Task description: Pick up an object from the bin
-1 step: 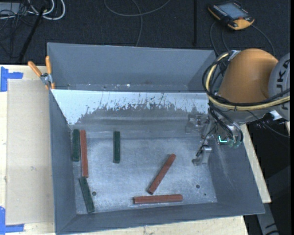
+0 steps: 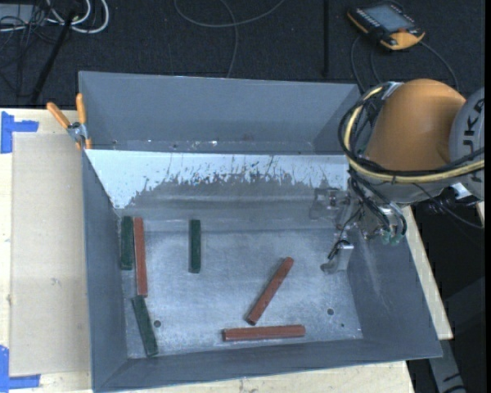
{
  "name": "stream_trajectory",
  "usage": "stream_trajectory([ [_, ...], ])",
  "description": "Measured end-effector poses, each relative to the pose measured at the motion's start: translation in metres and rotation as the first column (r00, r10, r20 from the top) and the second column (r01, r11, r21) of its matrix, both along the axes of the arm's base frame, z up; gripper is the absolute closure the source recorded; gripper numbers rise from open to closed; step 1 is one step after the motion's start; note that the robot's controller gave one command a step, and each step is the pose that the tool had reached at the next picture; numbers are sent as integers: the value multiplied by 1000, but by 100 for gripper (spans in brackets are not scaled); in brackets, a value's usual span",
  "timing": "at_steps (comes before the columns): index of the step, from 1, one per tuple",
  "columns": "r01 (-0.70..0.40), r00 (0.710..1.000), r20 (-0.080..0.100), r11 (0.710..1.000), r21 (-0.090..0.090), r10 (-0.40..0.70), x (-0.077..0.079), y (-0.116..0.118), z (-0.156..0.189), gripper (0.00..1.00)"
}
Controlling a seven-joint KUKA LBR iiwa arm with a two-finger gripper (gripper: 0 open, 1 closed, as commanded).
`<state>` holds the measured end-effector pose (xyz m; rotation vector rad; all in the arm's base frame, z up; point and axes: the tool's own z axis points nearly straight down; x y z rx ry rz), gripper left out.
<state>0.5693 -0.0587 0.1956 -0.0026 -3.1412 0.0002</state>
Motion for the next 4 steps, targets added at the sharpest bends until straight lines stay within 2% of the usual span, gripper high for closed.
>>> stream_trajectory([
  [1,-84,997,0,997,-1,84,0,37,-8,0],
  [2,-165,986,8,986,-1,165,19,71,-60,0],
  [3,-362,932,-2,932,2,362,3,72,-100,0],
  [4,-551,834,-1,834,2,551,-7,65,-126,100],
])
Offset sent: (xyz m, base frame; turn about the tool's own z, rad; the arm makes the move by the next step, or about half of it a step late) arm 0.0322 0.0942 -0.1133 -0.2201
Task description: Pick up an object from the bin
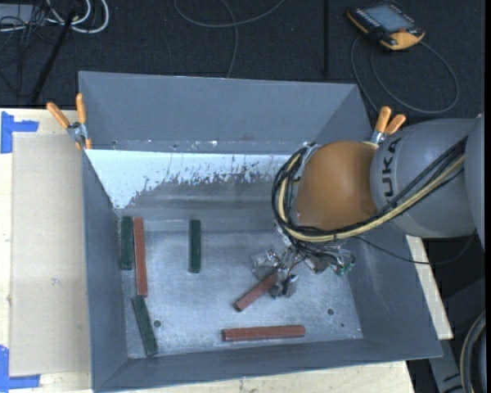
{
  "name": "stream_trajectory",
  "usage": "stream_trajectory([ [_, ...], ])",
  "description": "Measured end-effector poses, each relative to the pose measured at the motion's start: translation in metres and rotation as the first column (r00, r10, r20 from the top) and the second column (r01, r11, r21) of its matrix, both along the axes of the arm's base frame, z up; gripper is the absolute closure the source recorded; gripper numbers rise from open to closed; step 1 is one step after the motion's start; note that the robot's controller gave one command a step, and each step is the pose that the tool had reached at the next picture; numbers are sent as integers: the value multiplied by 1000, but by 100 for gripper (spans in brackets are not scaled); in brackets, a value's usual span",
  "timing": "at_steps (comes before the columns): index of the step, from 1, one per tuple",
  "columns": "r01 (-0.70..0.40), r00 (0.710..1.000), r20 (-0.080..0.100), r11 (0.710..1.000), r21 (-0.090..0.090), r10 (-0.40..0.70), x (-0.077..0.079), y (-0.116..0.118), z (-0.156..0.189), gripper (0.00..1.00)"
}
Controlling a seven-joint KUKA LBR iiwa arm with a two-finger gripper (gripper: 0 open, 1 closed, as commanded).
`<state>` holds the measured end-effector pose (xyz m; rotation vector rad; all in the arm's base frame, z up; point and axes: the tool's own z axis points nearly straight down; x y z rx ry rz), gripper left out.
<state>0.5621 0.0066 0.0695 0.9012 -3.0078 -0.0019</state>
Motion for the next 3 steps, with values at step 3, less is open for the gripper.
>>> stream_trajectory([
  [3,6,1000,2,1000,0,-6,-18,40,112,100],
])
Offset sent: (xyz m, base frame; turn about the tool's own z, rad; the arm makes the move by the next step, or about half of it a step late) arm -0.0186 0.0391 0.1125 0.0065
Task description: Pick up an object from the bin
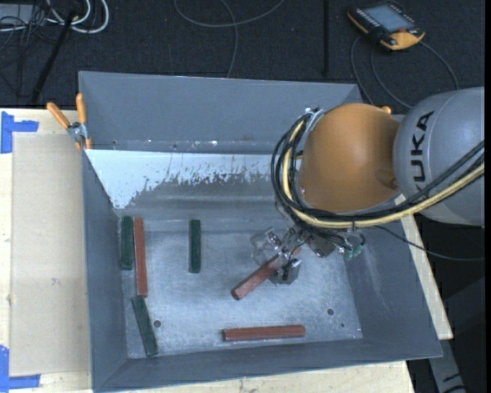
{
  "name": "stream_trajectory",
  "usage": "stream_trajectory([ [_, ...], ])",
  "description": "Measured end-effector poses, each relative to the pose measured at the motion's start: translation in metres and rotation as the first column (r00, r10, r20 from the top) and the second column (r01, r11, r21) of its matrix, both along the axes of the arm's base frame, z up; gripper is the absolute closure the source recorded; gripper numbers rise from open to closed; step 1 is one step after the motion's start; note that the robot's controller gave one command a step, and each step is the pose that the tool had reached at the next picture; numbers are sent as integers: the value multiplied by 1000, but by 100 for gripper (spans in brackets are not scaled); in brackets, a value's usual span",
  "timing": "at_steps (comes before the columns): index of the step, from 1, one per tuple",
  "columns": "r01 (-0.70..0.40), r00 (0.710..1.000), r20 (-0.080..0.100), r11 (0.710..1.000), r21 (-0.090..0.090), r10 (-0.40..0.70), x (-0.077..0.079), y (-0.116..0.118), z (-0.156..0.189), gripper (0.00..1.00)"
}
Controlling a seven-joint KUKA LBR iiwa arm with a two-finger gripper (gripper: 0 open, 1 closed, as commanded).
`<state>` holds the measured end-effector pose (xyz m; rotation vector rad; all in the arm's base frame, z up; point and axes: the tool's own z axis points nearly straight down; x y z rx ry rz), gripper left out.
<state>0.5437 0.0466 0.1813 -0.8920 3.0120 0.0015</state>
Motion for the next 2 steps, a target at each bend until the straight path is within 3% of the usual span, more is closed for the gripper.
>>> stream_trajectory([
  [1,-4,1000,-4,1000,0,4,-5,5,38,100],
  [2,-6,1000,-6,1000,1,6,-6,4,50,100],
])
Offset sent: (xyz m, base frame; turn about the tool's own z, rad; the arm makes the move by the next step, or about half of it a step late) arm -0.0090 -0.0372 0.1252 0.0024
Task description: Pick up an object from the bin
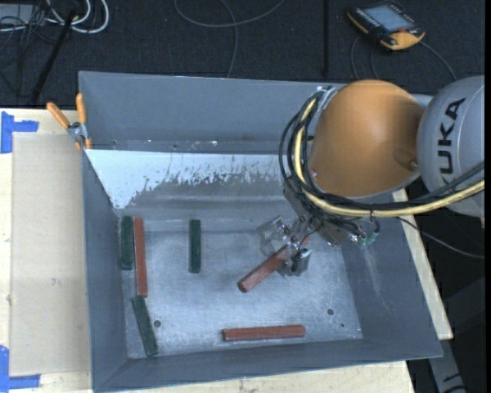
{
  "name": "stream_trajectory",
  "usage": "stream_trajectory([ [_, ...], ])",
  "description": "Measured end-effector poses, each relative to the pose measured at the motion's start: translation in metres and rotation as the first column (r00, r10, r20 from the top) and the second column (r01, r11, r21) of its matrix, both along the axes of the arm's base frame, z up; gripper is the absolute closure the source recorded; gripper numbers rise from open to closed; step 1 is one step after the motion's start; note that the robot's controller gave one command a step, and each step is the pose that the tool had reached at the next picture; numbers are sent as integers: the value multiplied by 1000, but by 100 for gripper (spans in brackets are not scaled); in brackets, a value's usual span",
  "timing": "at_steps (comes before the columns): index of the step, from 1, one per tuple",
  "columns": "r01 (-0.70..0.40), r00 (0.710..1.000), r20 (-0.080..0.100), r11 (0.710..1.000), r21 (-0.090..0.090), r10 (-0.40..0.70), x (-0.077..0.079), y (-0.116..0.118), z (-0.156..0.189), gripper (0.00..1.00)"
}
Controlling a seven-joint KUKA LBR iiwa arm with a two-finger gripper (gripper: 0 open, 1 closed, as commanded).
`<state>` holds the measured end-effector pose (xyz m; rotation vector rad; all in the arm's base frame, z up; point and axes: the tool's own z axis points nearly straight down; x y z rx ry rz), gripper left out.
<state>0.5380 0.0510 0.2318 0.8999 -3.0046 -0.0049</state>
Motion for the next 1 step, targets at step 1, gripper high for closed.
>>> stream_trajectory([
  [1,-6,1000,2,1000,2,6,0,-7,16,100],
])
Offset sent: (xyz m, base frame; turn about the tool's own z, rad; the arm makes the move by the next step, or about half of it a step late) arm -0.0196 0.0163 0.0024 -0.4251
